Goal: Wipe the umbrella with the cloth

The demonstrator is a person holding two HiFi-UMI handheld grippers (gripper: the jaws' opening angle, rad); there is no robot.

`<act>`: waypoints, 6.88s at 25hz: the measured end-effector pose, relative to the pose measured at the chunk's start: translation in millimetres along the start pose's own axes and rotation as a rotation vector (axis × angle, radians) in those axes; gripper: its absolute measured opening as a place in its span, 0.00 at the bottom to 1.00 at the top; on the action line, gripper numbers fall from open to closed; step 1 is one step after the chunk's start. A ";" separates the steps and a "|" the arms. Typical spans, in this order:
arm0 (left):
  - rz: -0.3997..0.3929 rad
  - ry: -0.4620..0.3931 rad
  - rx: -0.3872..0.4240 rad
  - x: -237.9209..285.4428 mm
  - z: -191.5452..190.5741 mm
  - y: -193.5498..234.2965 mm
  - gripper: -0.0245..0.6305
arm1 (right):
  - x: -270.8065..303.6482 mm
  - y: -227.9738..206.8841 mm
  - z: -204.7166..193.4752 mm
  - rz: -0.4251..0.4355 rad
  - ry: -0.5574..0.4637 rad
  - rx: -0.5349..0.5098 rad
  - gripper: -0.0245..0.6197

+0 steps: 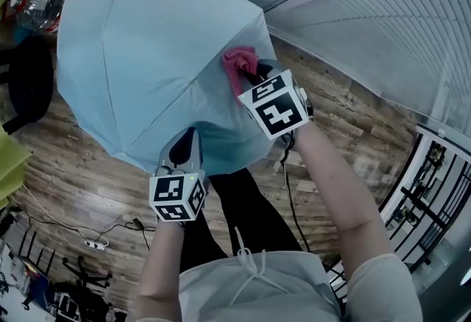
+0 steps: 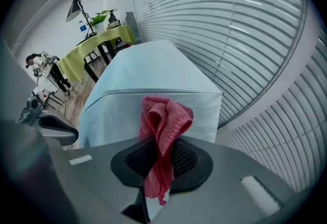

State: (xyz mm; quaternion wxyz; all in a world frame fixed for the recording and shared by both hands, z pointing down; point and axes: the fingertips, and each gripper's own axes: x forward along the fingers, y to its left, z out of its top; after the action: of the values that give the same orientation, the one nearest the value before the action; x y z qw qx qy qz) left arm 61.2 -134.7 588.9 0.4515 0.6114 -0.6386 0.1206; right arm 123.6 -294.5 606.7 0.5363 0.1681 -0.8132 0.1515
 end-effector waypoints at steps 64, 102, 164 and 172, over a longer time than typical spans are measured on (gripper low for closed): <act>0.108 0.041 -0.043 -200.5 -207.4 241.1 0.05 | 103.4 409.3 -47.4 0.094 0.051 0.062 0.13; 0.083 0.061 0.074 -109.4 -146.2 78.4 0.05 | -1.7 181.5 -111.3 0.053 0.025 0.185 0.13; -0.178 0.092 0.209 5.6 -79.1 -124.2 0.05 | -61.8 -64.8 -237.5 -0.286 0.076 0.367 0.13; -0.228 0.069 0.334 -95.9 -73.5 -67.5 0.05 | -122.9 72.6 -198.2 -0.328 -0.059 0.511 0.13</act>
State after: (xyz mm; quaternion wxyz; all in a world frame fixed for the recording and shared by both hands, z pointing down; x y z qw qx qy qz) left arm 137.9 -33.5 533.9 0.3762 0.7415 -0.5206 0.1939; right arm 300.0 -131.2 563.6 0.4699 0.4309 -0.7260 0.2578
